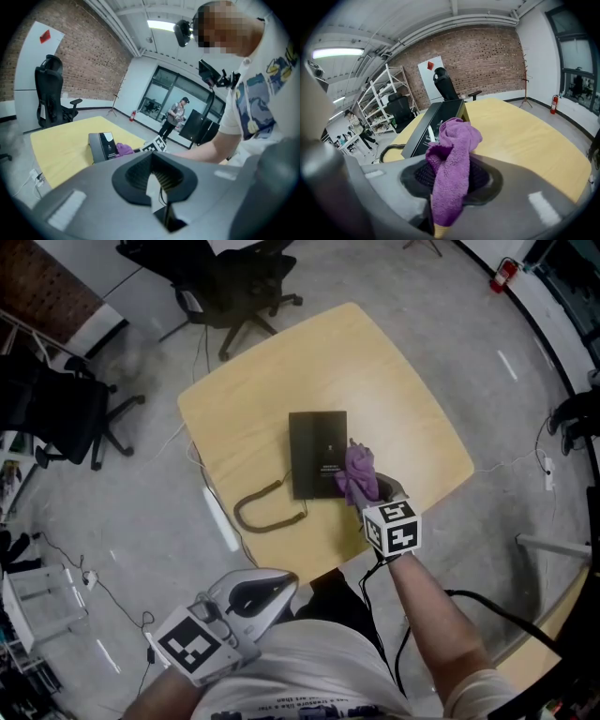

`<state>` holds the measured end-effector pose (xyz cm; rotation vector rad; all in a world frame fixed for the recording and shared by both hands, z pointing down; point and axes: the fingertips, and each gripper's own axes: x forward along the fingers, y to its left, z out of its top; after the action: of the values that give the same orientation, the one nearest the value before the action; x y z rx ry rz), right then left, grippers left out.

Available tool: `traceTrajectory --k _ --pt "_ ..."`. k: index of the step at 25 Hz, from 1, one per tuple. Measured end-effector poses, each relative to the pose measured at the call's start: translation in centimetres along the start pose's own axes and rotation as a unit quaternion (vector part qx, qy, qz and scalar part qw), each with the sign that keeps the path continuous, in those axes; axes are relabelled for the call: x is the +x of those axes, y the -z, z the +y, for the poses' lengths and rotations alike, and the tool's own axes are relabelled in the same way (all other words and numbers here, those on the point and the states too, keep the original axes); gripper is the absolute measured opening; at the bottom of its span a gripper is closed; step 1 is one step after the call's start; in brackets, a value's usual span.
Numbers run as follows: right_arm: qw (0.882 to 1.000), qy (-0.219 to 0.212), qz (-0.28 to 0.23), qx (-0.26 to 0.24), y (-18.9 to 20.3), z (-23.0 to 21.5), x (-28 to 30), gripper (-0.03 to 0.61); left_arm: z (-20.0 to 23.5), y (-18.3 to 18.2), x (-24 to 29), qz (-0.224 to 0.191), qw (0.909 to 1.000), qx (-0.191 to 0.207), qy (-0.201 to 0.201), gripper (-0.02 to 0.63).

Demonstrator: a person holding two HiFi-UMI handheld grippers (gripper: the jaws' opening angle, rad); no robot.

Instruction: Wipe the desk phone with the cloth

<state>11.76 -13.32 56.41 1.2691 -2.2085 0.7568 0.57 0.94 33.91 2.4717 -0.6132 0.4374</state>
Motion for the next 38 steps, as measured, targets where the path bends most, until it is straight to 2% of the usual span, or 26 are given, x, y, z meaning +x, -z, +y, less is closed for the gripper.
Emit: traceTrajectory --k 7,11,14,20,24,30,33,38 --pt "1.000 -0.004 0.022 -0.004 1.7 0.8 -0.9 0.121 0.3 -0.1 0.0 -0.002 1.0000 -0.004 0.006 0.005" --pt "1.000 -0.013 0.025 -0.006 1.3 1.0 -2.2 0.121 0.4 -0.3 0.1 -0.007 0.9999 -0.001 0.010 0.005" --pt "1.000 -0.019 0.007 -0.014 -1.1 0.5 -3.7 0.121 0.5 -0.4 0.2 -0.011 0.9999 -0.003 0.011 0.005" --pt "0.998 -0.046 -0.034 -0.039 -9.0 -2.1 -5.0 0.121 1.4 -1.1 0.0 -0.027 0.9996 -0.010 0.001 0.005" --pt "0.994 -0.080 -0.057 -0.056 -14.5 -3.3 -4.3 0.121 2.3 -1.3 0.1 -0.029 0.9995 -0.011 -0.008 0.005" --pt "0.980 -0.163 -0.059 -0.102 -19.7 -2.0 -1.4 0.121 3.0 -2.2 0.1 -0.038 0.9986 -0.029 -0.025 0.005" --pt "0.968 -0.215 -0.050 -0.122 -20.9 -0.7 0.6 0.121 3.8 -2.3 -0.1 -0.042 0.9975 -0.040 -0.040 0.005" --pt "0.949 -0.279 -0.017 -0.148 -21.6 0.3 3.9 0.121 4.6 -1.9 0.0 -0.040 0.9958 -0.057 -0.059 0.005"
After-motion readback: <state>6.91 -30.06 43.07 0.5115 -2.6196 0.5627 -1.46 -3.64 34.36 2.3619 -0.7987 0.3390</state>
